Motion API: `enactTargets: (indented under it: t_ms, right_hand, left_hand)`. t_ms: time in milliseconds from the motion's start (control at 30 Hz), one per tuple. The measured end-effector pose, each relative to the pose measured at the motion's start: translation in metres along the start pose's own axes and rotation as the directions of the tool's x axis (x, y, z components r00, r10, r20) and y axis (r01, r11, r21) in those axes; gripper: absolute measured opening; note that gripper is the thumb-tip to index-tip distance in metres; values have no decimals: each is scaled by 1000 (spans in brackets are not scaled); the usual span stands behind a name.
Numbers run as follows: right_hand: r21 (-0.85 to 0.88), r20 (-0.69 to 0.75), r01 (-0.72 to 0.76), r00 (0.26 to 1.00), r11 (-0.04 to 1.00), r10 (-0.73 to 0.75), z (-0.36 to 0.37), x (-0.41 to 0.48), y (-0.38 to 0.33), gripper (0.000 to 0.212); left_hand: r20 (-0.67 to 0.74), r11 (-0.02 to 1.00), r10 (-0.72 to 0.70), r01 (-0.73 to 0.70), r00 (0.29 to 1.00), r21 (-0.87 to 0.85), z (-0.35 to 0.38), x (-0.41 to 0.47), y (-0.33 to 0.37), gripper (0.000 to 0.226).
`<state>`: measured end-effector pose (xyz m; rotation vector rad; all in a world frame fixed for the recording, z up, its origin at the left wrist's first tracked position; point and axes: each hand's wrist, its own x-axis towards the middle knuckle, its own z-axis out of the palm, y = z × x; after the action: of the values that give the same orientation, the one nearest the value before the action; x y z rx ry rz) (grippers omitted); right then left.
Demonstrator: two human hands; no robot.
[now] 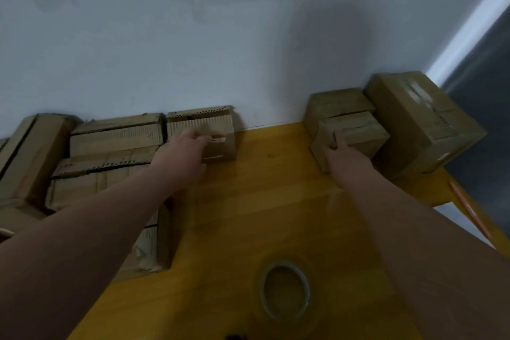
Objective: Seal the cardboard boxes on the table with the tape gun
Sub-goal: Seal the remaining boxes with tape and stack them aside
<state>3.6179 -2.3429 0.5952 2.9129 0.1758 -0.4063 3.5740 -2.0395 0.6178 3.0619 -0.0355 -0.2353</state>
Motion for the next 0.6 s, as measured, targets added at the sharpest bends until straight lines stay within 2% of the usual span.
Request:
enactTargets:
  t_ms: [100, 267, 367, 467, 533, 600]
  right_hand:
    - [47, 25, -11, 1000, 999, 10, -1, 0, 0, 50]
    - [47, -76, -27, 997, 999, 31, -8, -9, -12, 20]
    - [95, -134, 11, 991, 995, 1, -6, -12, -19, 27]
    - [136, -145, 48, 989, 990, -29, -3, -17, -25, 40]
    - [165, -148, 52, 989, 985, -27, 0, -22, -28, 42]
    - [197, -148, 50, 989, 979, -20, 3, -30, -30, 43]
  left_hand:
    - [-6, 998, -58, 58, 998, 16, 3, 8, -7, 67]
    - [49, 993, -114, 111, 992, 50, 11, 28, -16, 84]
    - [71, 989, -139, 134, 988, 70, 16, 35, -16, 89]
    - [26, 984, -135, 131, 991, 122, 17, 35, -11, 71]
    - [15, 980, -122, 118, 992, 163, 14, 31, -4, 51]
    - [25, 982, -91, 85, 996, 168, 14, 25, 4, 42]
